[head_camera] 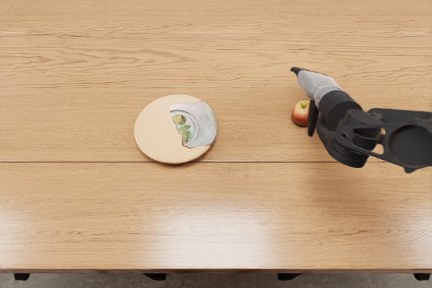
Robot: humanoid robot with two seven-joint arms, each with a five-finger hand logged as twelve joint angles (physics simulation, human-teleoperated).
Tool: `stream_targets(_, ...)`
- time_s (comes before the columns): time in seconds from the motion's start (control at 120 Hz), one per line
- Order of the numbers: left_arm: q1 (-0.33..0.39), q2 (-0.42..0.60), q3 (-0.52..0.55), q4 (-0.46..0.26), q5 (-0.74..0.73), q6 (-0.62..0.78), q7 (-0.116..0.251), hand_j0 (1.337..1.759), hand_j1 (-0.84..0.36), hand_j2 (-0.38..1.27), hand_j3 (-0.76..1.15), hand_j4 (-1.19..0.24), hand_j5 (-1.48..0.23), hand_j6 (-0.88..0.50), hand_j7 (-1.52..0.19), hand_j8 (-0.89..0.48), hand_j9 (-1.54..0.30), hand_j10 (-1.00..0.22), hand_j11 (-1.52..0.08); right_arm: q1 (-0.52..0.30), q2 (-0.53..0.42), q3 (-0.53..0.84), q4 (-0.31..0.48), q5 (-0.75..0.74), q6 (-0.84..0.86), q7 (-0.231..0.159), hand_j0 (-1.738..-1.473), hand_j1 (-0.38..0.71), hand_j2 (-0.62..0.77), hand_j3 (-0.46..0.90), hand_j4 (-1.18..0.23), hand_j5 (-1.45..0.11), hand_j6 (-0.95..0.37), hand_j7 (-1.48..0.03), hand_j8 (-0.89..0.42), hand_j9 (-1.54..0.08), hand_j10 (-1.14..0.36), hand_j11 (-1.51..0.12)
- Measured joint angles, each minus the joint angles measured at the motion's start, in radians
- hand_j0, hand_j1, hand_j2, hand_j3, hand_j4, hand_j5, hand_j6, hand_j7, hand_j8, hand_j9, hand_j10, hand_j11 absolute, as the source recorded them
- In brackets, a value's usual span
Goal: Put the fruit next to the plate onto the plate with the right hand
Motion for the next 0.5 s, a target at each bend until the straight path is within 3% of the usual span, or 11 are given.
stream_targets(0.5,0.000,0.000,0.000,0.000,0.000,0.000,0.000,1.658,0.34,0.00,0.00,-0.01,-0.01,-0.01,-0.01,-0.01,-0.01,-0.01,-0.01,-0.007,0.030,-0.011,-0.032,0.002,-0.030,0.000,-1.658,-0.08,-0.03,0.00,-0.23,-0.30,-0.23,-0.30,-0.23,-0.30,-0.23,-0.30)
